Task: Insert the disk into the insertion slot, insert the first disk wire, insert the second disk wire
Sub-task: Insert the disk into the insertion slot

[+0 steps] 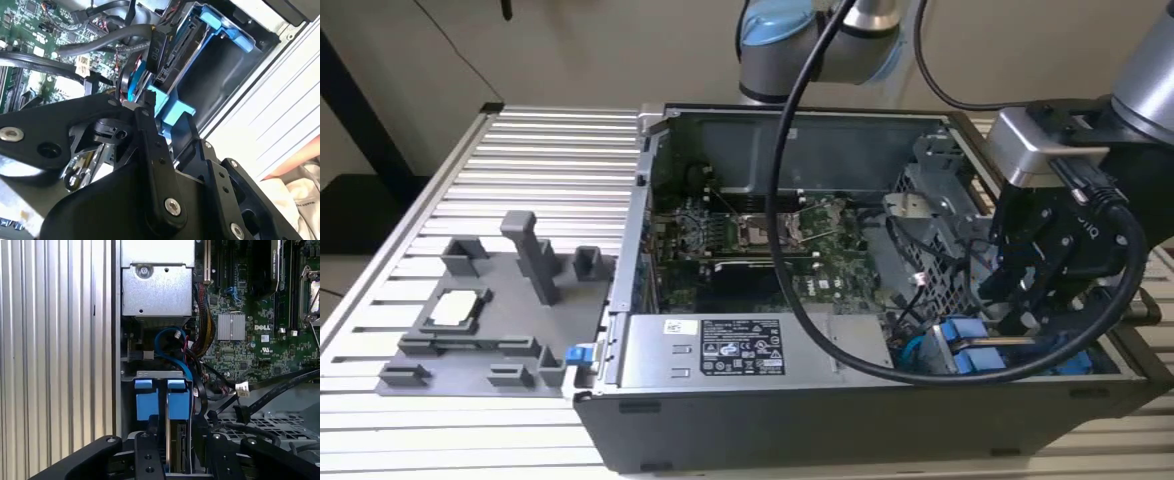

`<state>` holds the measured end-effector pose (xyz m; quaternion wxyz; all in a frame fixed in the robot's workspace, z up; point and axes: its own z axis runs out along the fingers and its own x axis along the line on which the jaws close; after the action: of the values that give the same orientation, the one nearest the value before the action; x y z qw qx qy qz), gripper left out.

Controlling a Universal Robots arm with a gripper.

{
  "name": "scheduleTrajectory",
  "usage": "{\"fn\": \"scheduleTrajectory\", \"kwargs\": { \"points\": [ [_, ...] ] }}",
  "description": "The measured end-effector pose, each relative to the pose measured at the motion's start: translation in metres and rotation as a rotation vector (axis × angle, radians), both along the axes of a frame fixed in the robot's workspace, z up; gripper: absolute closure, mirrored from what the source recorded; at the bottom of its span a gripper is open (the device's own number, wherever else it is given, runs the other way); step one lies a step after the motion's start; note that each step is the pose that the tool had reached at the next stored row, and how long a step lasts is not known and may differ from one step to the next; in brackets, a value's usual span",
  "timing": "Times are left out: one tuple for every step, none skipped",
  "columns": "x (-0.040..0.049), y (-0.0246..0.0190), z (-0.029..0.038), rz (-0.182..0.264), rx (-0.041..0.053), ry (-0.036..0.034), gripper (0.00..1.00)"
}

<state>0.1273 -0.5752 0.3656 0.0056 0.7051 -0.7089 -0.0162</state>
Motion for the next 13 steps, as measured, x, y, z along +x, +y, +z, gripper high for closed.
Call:
{"fn": "scheduleTrajectory", "kwargs": {
  "points": [
    [0.0000,0.0000,0.0030,0.000,-0.0018,0.0002,0.59],
    [0.0000,0.0000,0.0064,0.000,-0.0032,0.0005,0.59],
    [0.0000,0.0001,0.0100,0.000,-0.0044,0.0007,0.59],
    [0.0001,0.0001,0.0135,0.000,-0.0055,0.0008,0.59],
    [0.0000,0.0001,0.0168,0.000,-0.0067,0.0011,0.59],
    [0.0000,0.0001,0.0200,0.000,-0.0078,0.0012,0.59],
    [0.0000,0.0001,0.0239,0.000,-0.0088,0.0012,0.59],
    [0.0000,0.0003,0.0273,0.000,-0.0095,0.0013,0.59],
    [0.0001,0.0005,0.0288,0.000,-0.0097,0.0013,0.59],
    [0.0001,0.0009,0.0293,0.000,-0.0094,0.0010,0.59],
    [0.0000,0.0010,0.0294,0.000,-0.0094,-0.0024,0.59],
    [0.0000,0.0010,0.0294,0.001,-0.0073,-0.0120,0.59],
    [-0.0001,0.0011,0.0295,0.002,-0.0023,-0.0233,0.59]
  ]
}}
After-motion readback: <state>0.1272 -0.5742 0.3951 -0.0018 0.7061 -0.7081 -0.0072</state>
